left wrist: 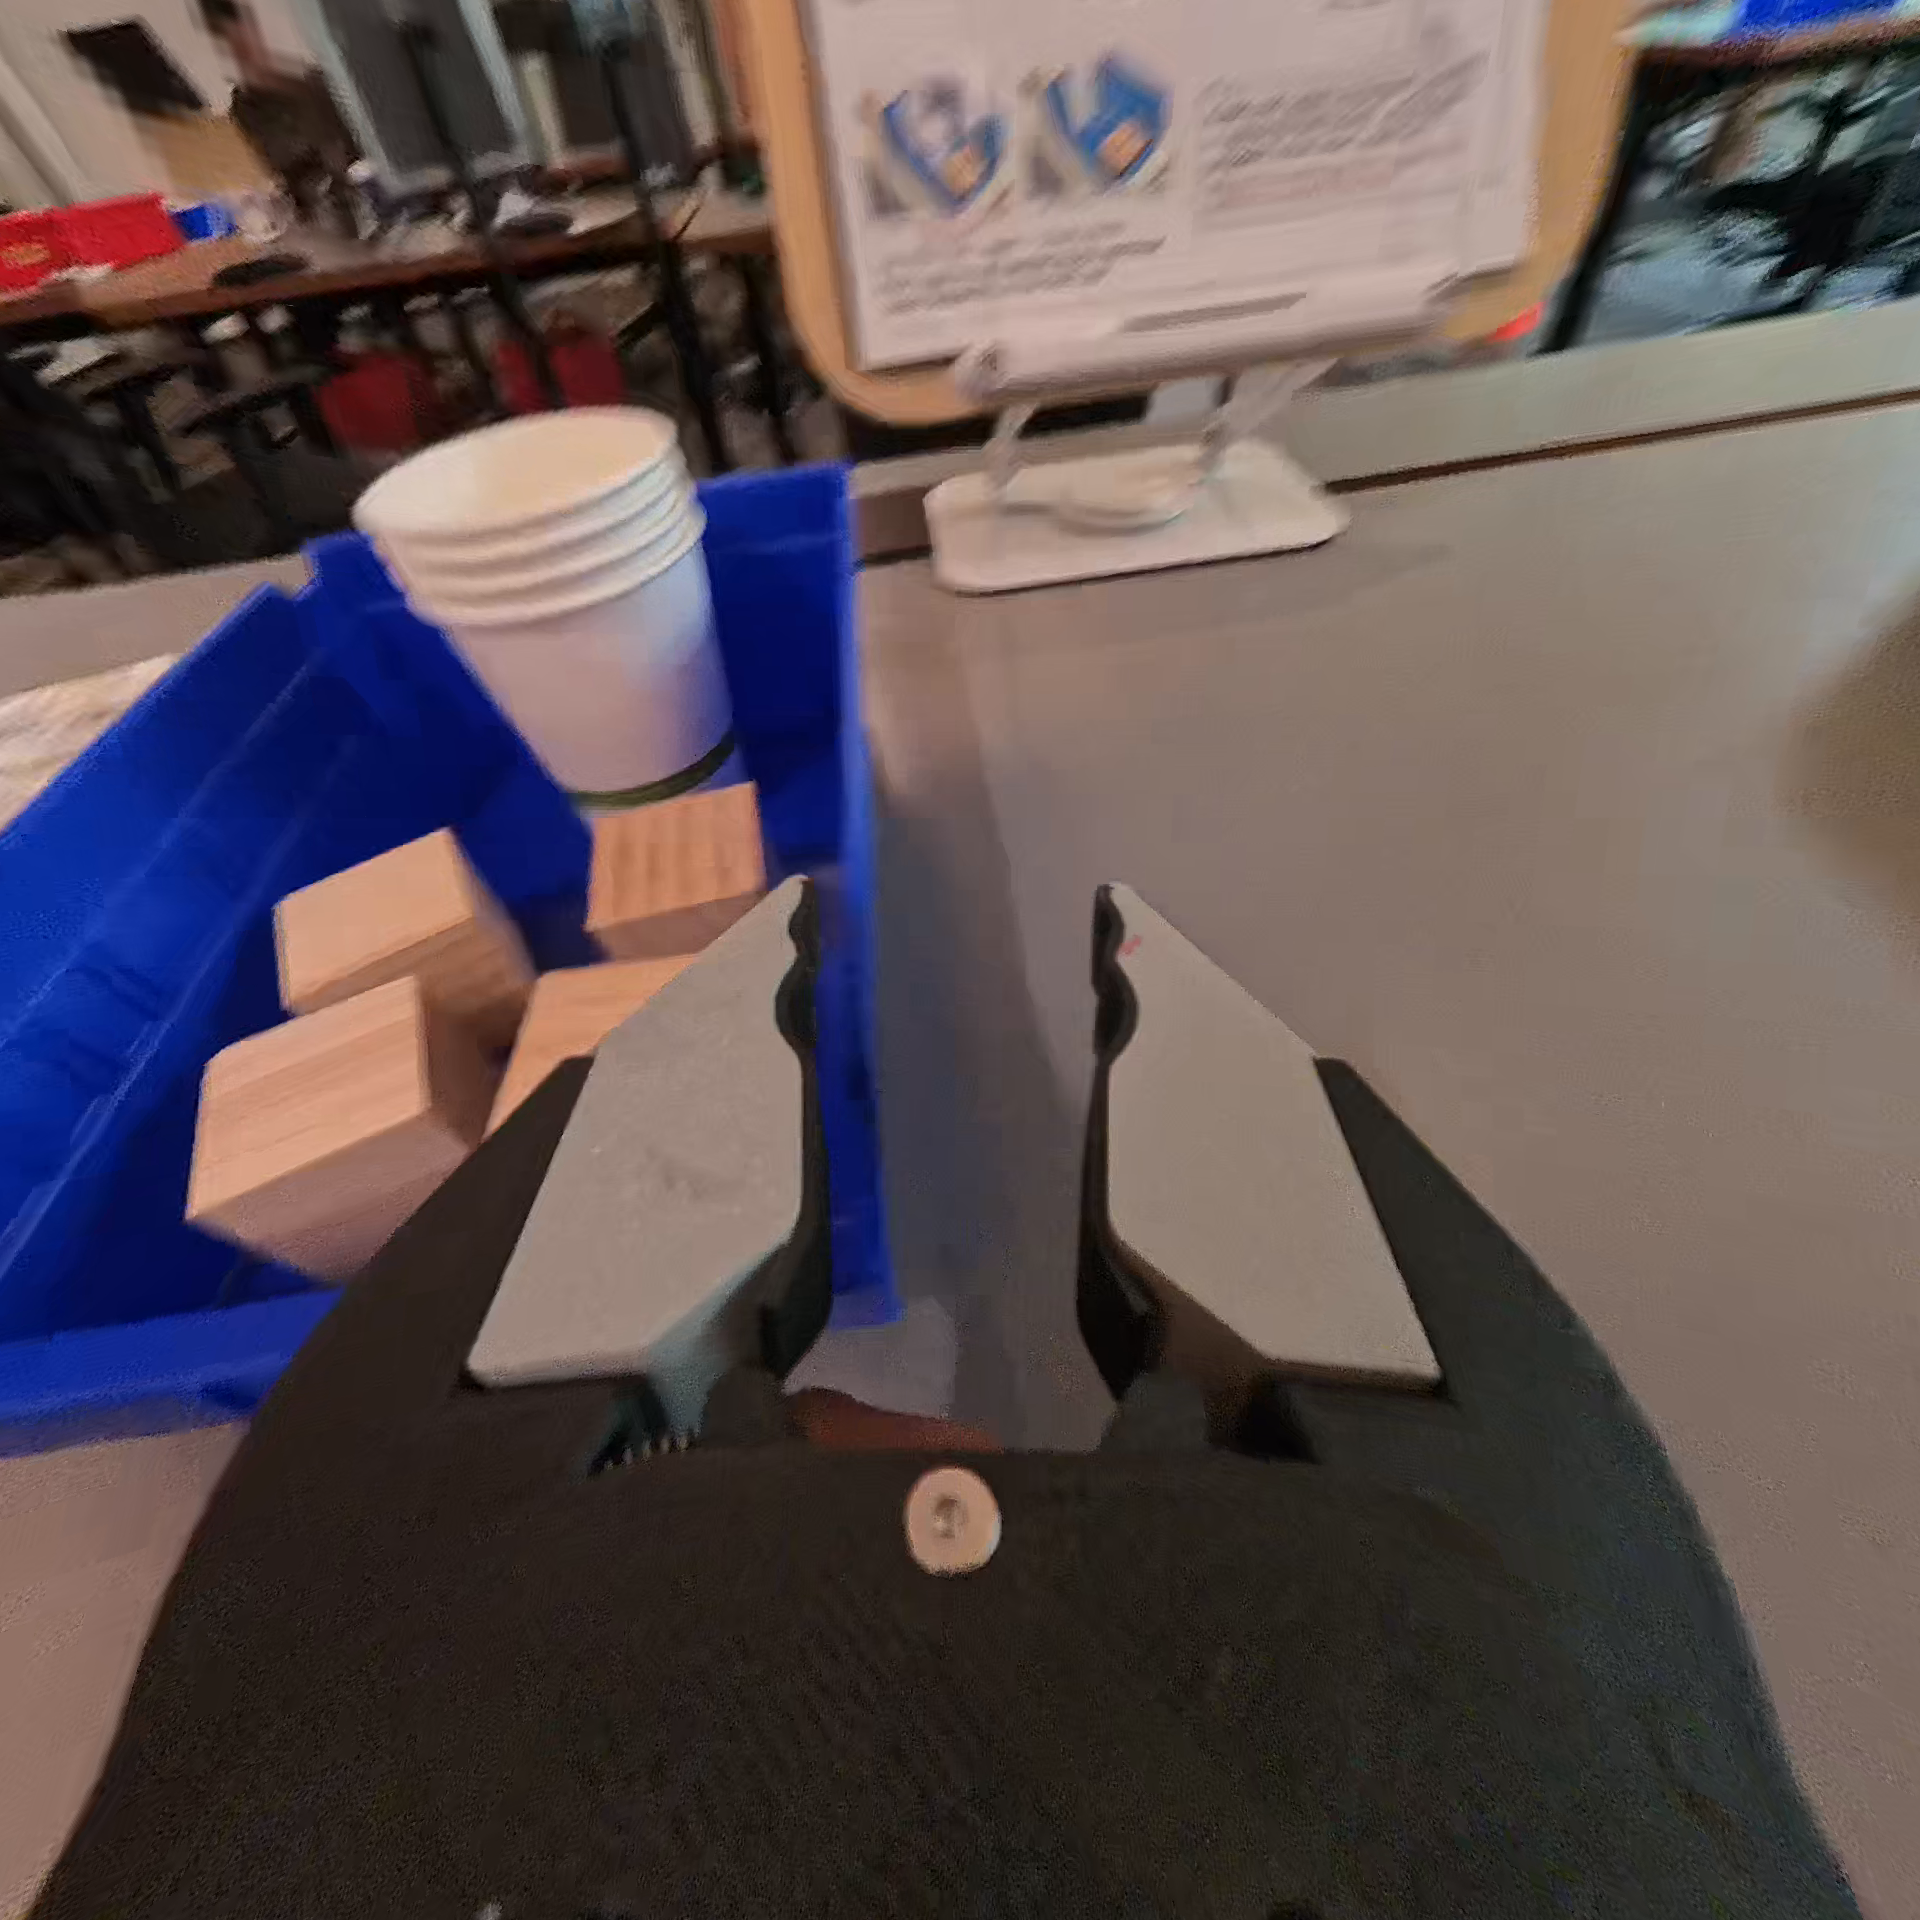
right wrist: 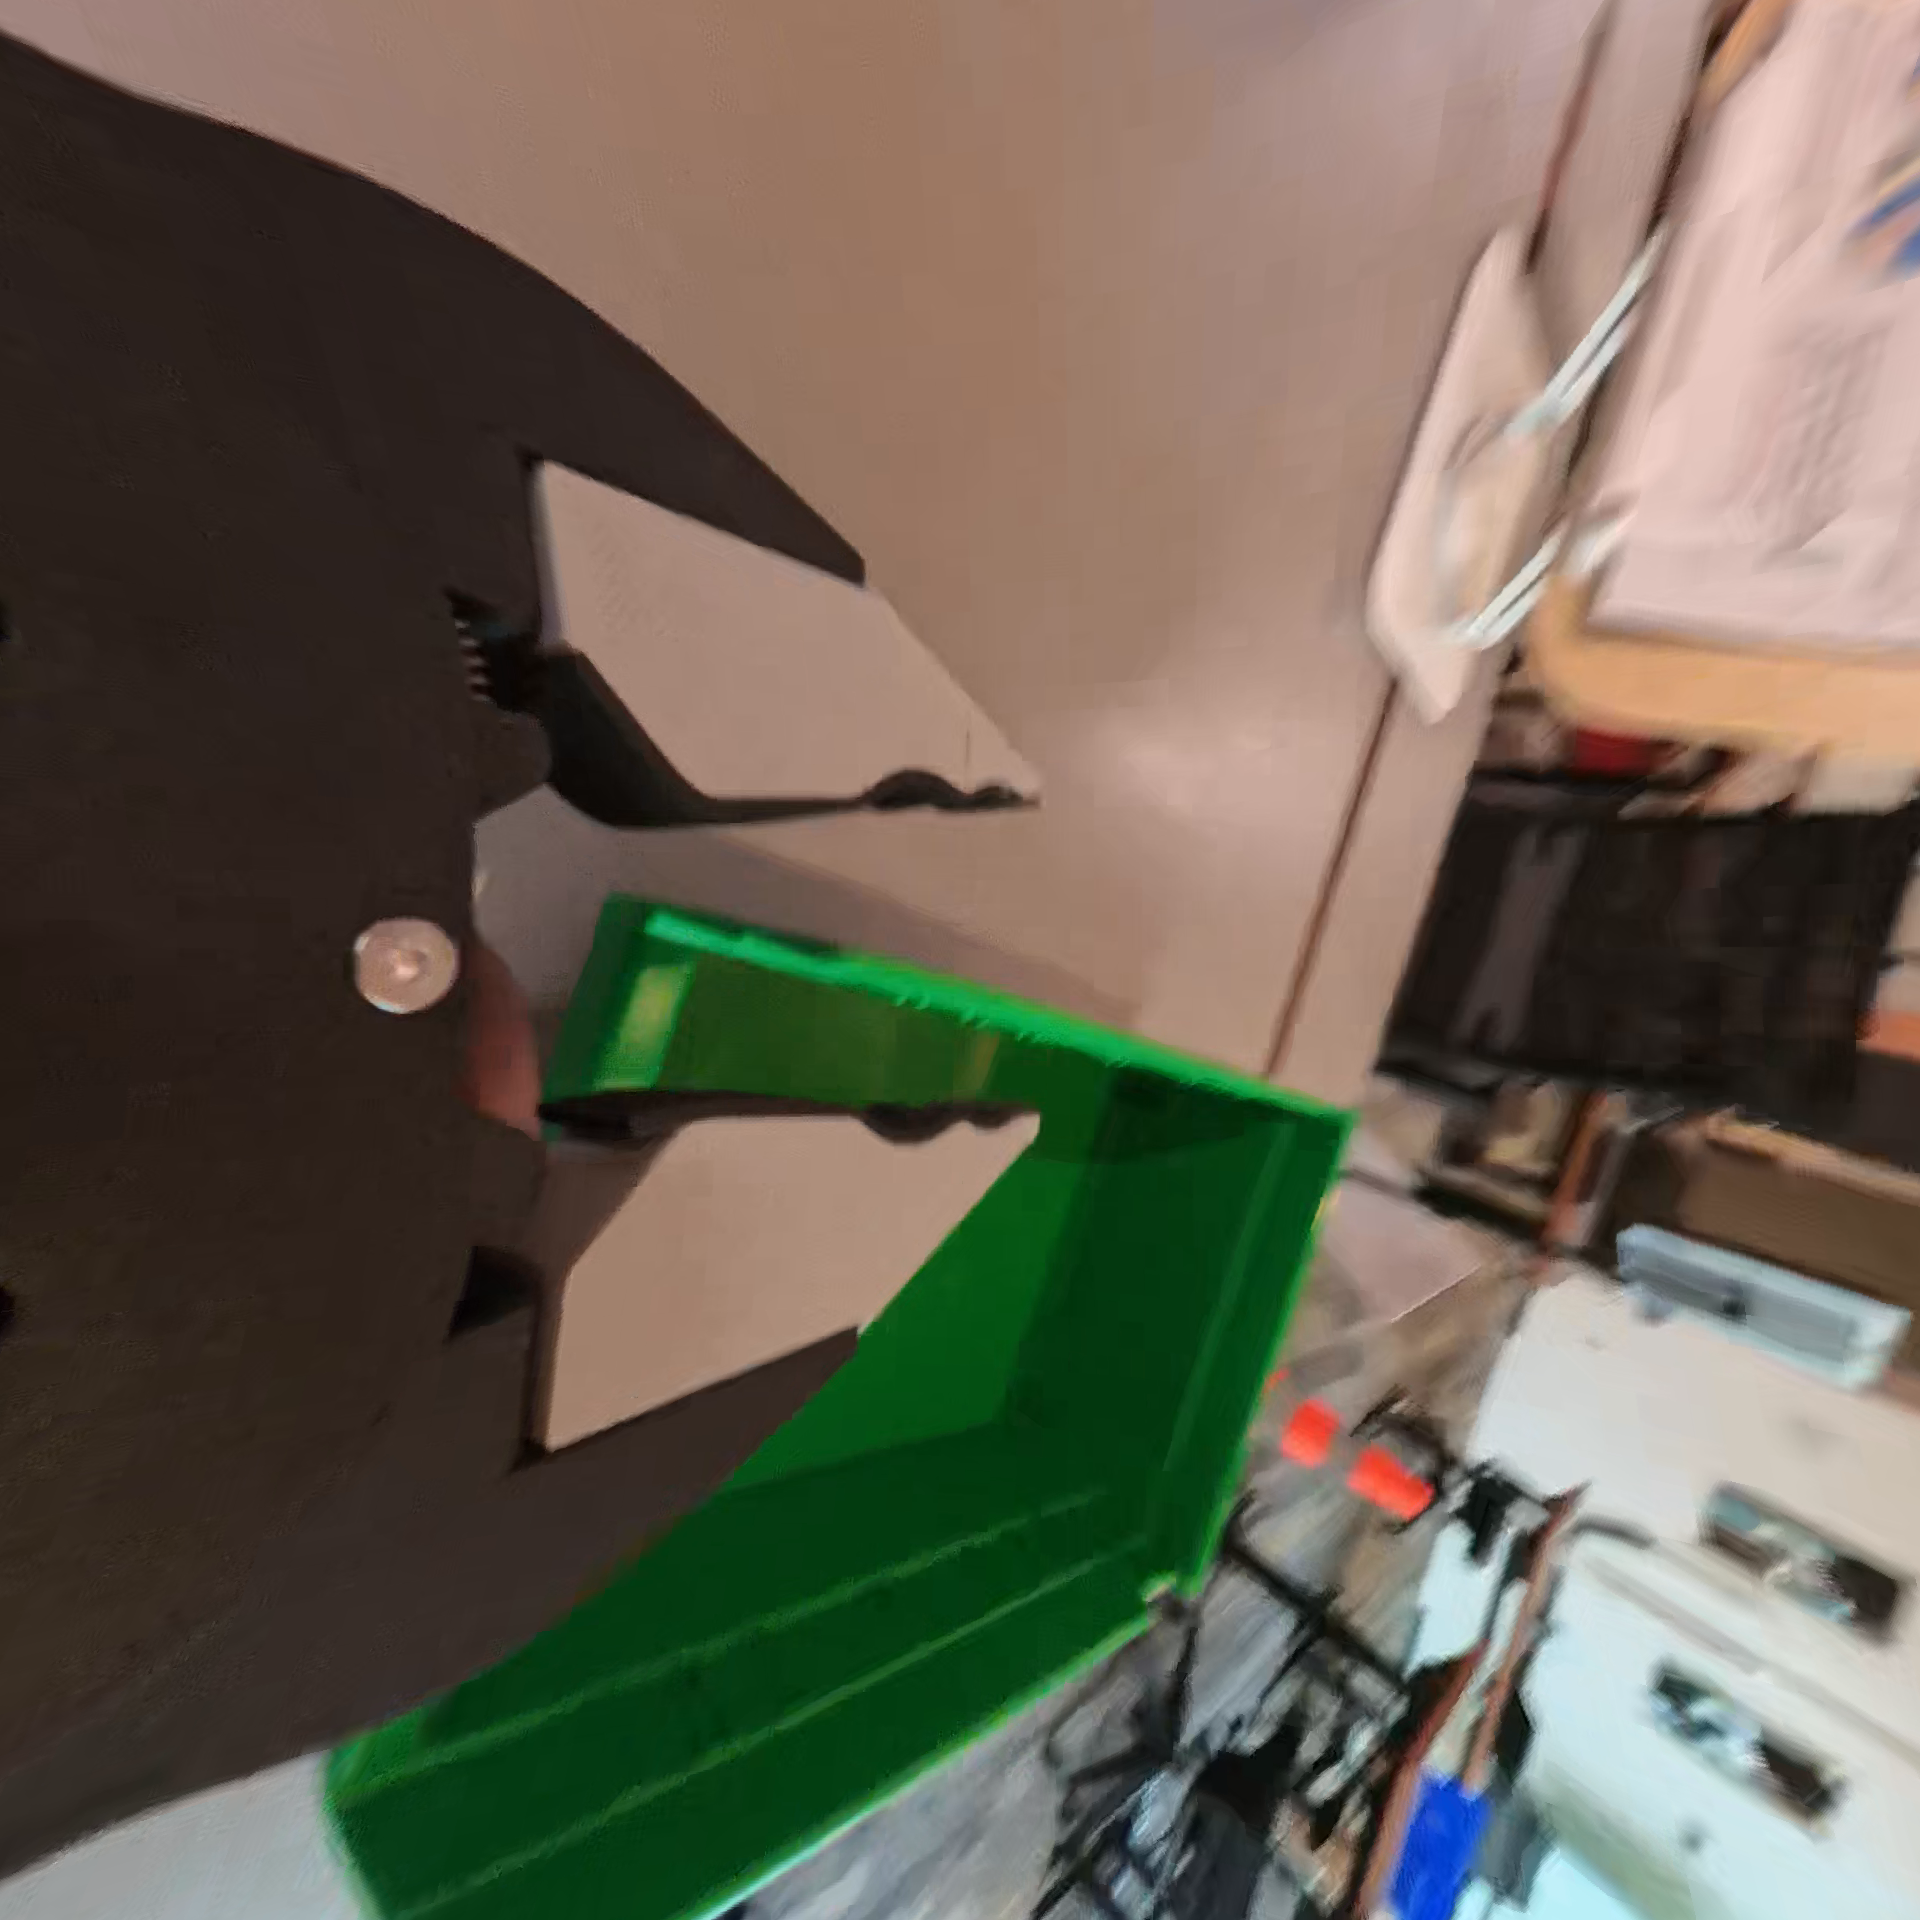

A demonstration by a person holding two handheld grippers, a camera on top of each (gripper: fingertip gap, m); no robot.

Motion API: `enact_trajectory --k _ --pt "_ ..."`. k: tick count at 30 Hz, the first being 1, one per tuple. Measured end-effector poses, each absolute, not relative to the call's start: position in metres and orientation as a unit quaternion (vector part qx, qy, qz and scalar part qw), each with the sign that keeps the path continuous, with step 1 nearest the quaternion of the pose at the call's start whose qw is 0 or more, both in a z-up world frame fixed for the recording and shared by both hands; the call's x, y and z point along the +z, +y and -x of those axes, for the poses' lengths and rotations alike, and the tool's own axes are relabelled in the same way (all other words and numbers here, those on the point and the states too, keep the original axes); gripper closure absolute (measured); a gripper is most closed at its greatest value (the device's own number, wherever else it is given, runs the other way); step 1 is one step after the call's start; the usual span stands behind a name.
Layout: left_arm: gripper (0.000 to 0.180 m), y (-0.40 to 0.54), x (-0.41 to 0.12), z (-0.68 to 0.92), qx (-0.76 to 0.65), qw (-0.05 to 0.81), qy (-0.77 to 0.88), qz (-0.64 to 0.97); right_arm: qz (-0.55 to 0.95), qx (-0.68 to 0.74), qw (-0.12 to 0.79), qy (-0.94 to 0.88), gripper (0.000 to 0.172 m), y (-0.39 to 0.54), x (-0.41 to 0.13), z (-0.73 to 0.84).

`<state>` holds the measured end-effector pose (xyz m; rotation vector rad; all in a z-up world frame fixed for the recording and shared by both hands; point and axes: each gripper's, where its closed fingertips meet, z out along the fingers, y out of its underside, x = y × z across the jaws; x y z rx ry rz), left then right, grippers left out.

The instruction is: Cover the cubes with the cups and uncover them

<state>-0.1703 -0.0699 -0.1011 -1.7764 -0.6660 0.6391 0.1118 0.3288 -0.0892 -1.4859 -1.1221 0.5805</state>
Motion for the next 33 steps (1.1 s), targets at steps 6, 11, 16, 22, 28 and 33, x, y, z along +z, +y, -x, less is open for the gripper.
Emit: enact_trajectory --k 6,11,16,22,28,33 --pt "0.128 0.052 -0.088 0.104 0.199 0.566 -0.084 0.796 0.568 0.347 0.487 -0.566 0.080 0.256 -0.076 -0.035" --pt "0.139 0.138 -0.117 0.120 0.178 0.571 -0.034 0.801 0.527 0.373 0.472 -0.601 0.093 0.223 -0.101 0.044" --pt "0.127 0.152 -0.137 0.117 0.135 0.563 0.004 0.816 0.509 0.396 0.426 -0.634 0.089 0.208 -0.129 0.071" --pt "0.118 0.140 -0.116 0.103 0.092 0.583 -0.032 0.806 0.496 0.507 0.318 -0.629 0.092 0.177 -0.132 0.065" --pt "0.124 0.151 -0.138 0.094 0.024 0.578 -0.048 0.814 0.485 0.542 0.303 -0.616 0.100 0.179 -0.129 0.059" --pt "0.128 0.158 -0.150 0.090 -0.005 0.560 -0.056 0.827 0.494 0.535 0.291 -0.621 0.098 0.181 -0.134 0.057"
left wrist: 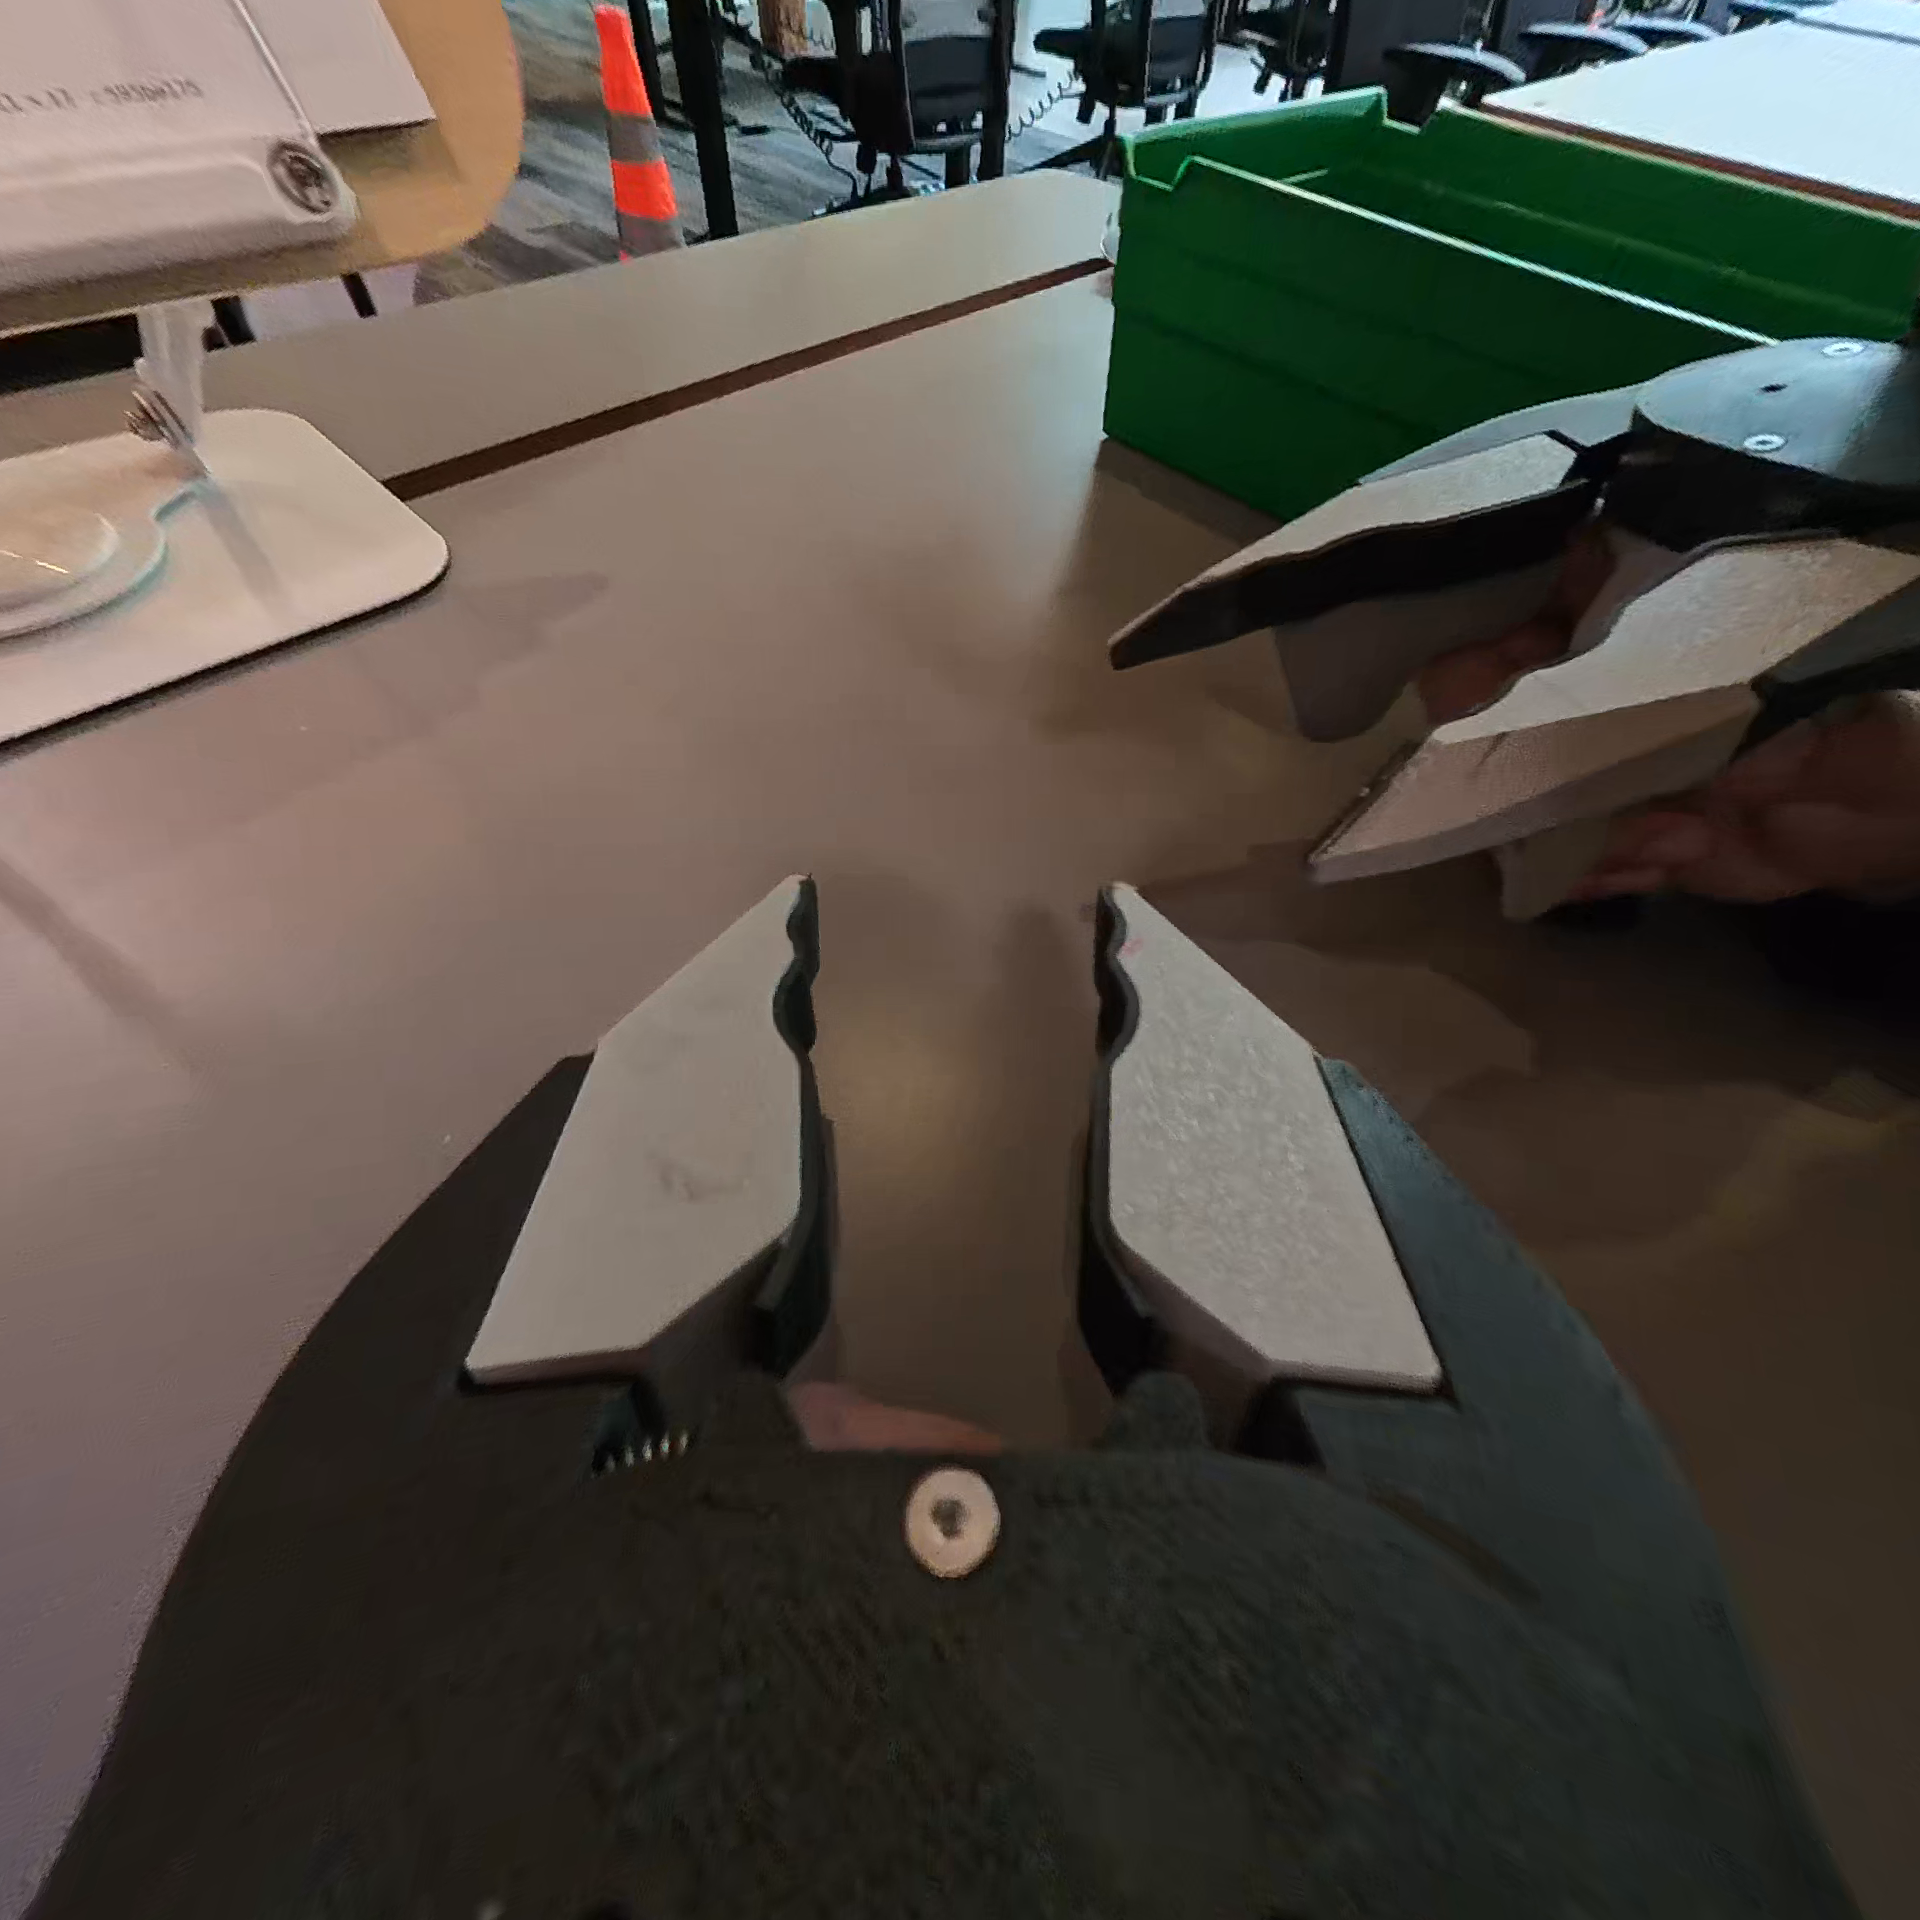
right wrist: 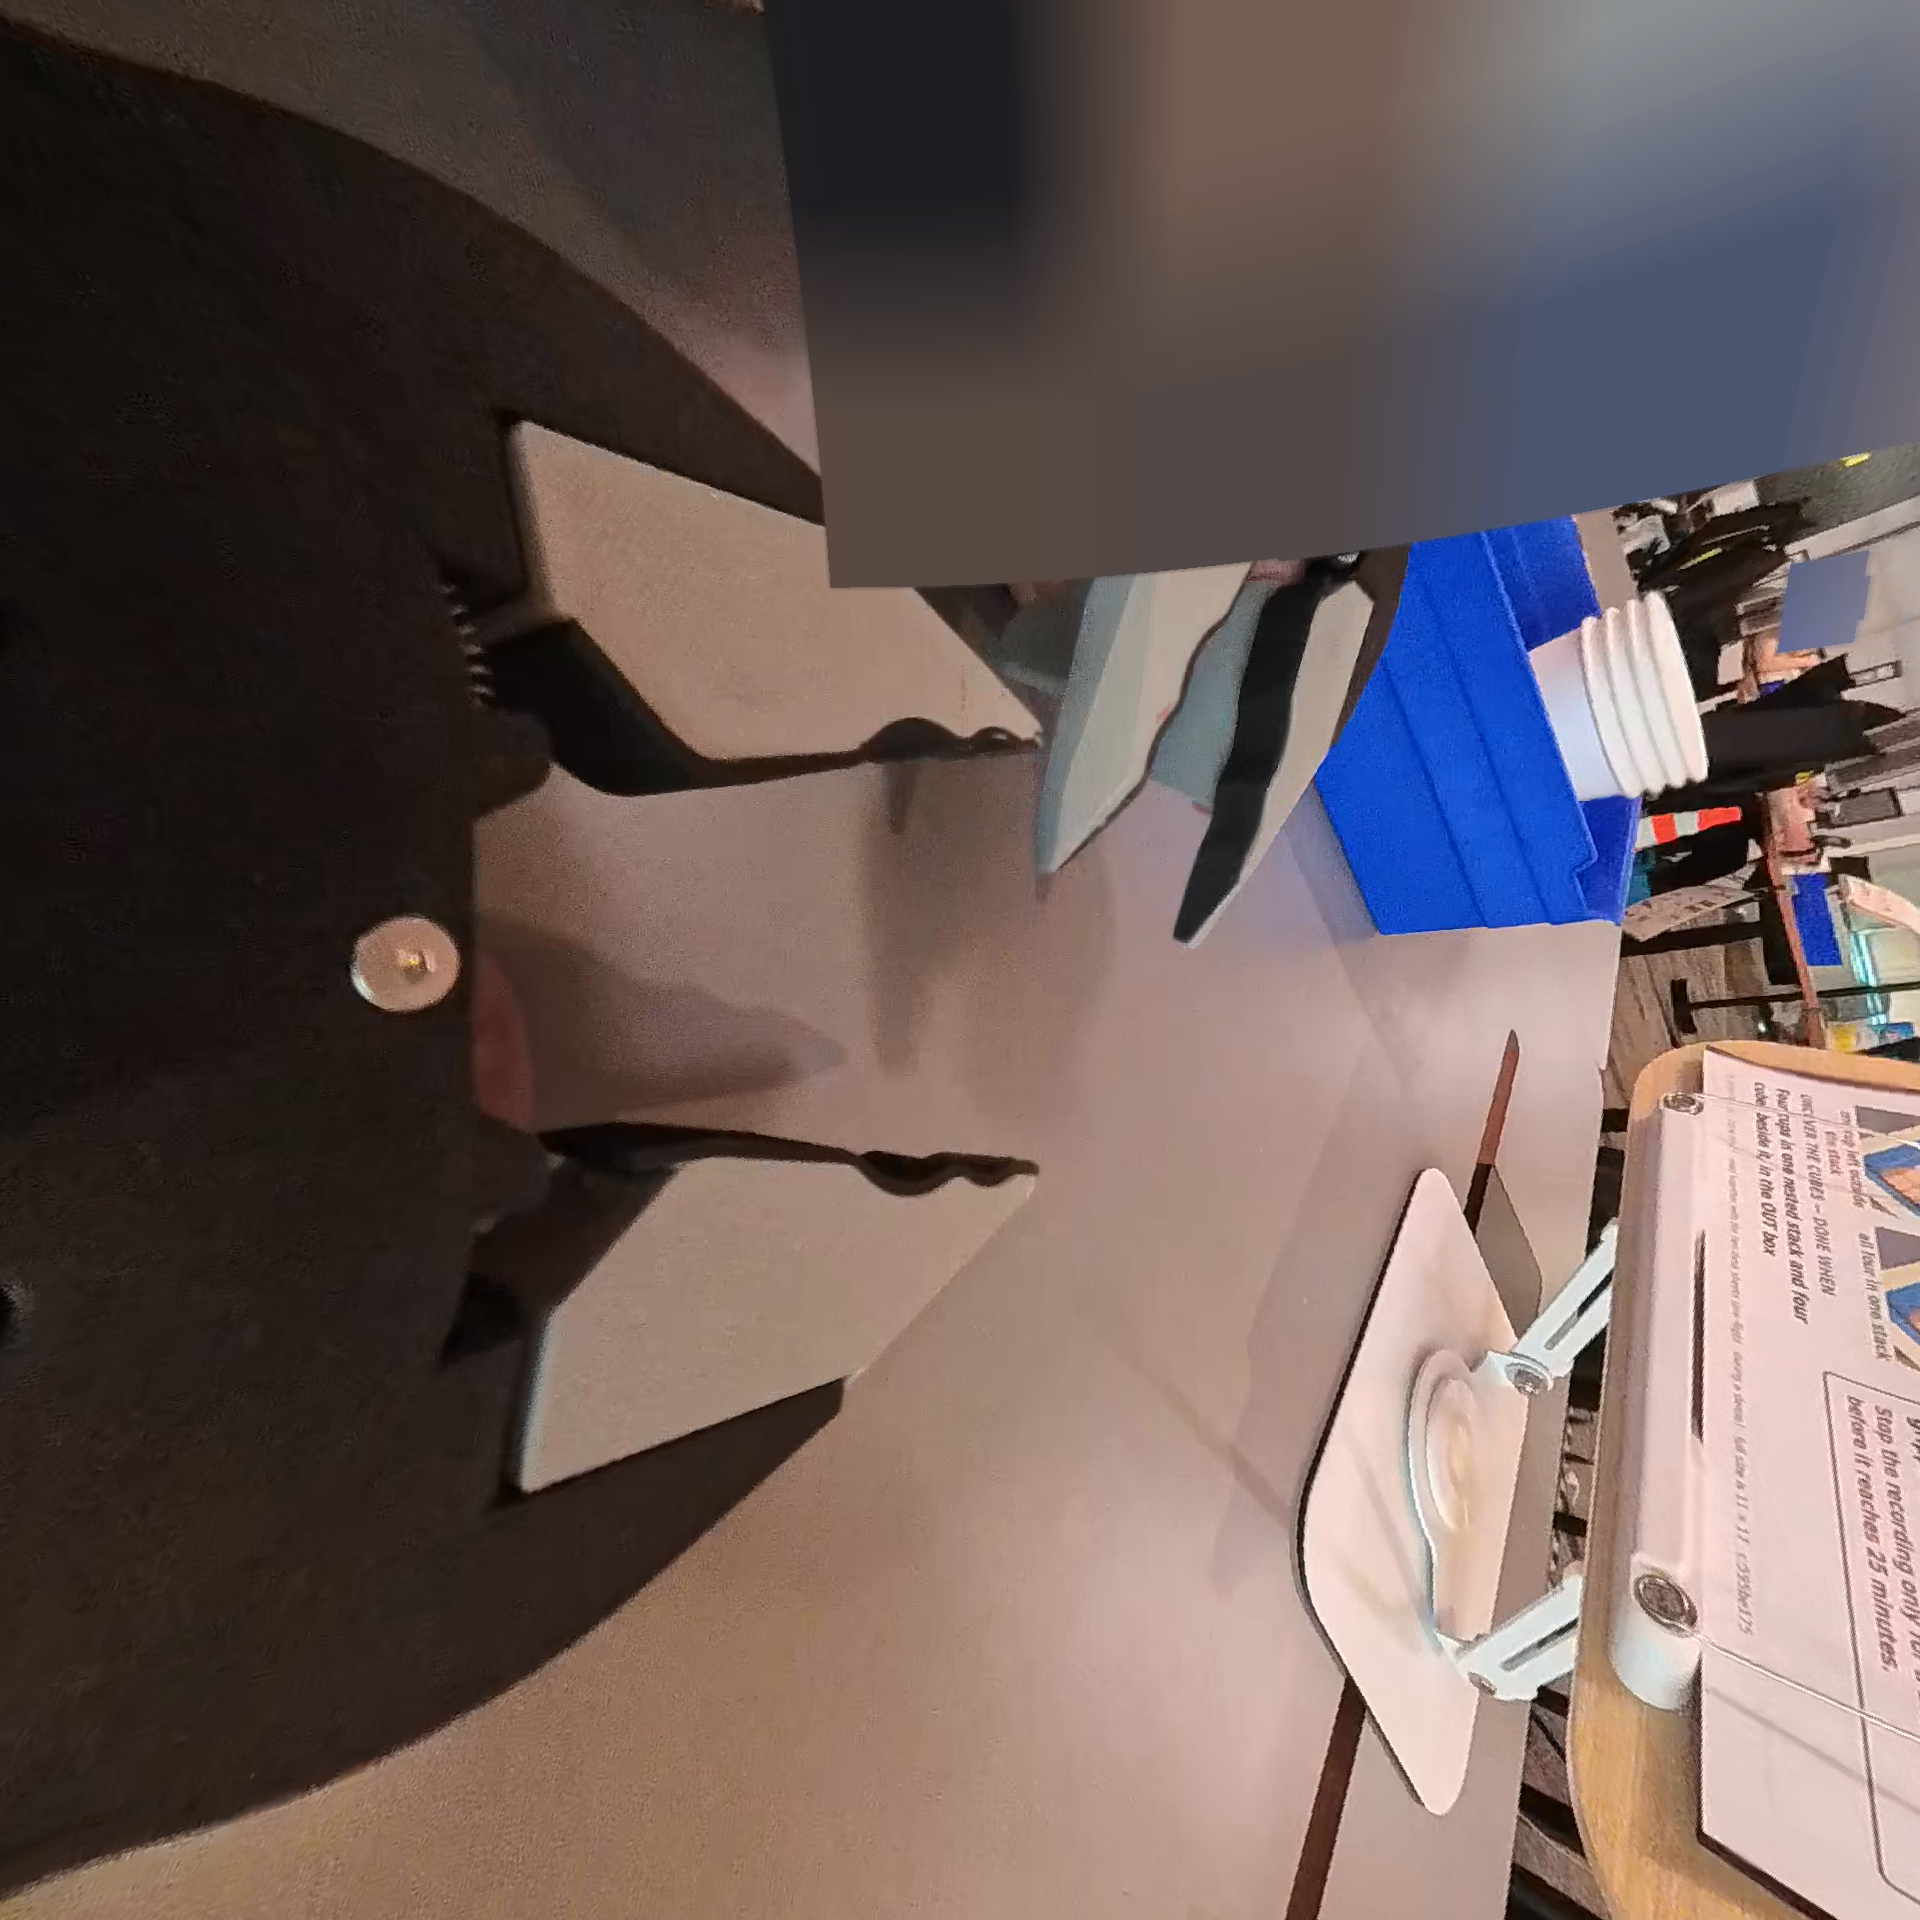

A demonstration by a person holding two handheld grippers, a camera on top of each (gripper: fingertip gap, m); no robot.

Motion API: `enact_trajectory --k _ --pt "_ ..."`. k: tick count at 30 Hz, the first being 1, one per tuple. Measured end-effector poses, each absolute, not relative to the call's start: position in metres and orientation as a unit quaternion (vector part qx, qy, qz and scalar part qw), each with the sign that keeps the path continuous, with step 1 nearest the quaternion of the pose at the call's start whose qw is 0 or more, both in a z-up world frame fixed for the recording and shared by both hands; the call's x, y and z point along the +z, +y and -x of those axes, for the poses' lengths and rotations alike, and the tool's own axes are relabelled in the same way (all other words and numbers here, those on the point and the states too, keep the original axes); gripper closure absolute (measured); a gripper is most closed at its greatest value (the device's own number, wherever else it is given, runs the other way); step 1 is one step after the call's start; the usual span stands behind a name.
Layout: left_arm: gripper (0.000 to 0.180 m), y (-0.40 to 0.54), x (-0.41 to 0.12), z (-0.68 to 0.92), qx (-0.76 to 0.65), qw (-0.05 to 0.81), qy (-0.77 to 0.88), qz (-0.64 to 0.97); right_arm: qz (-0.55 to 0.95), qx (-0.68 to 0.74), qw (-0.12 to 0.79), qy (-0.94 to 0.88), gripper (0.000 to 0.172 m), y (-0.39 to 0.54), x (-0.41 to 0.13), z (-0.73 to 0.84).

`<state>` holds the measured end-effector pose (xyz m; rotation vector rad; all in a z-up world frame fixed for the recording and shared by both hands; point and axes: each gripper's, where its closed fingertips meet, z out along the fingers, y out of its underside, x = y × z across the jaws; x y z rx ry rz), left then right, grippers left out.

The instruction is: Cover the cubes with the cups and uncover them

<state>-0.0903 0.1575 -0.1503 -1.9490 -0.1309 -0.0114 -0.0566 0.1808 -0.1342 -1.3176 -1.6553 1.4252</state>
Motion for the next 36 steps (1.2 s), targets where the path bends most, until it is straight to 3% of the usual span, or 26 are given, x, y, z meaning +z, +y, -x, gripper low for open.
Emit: enact_trajectory --k 6,12,18,26,36 --pt "0.125 0.155 -0.150 0.096 0.035 0.559 -0.035 0.828 0.500 0.524 0.295 -0.623 0.100 0.180 -0.137 0.056" --pt "0.123 0.146 -0.148 0.042 -0.094 0.561 0.097 0.817 0.504 0.522 0.276 -0.631 0.102 0.177 -0.141 0.058" --pt "0.118 0.143 -0.139 0.042 -0.061 0.590 0.108 0.798 0.501 0.529 0.275 -0.628 0.103 0.179 -0.139 0.055" --pt "0.140 0.127 -0.105 0.051 0.017 0.686 0.088 0.722 0.526 0.539 0.267 -0.602 0.104 0.194 -0.139 0.050" --pt "0.130 0.133 -0.117 0.038 -0.016 0.653 0.127 0.746 0.505 0.505 0.266 -0.648 0.103 0.183 -0.148 0.054"
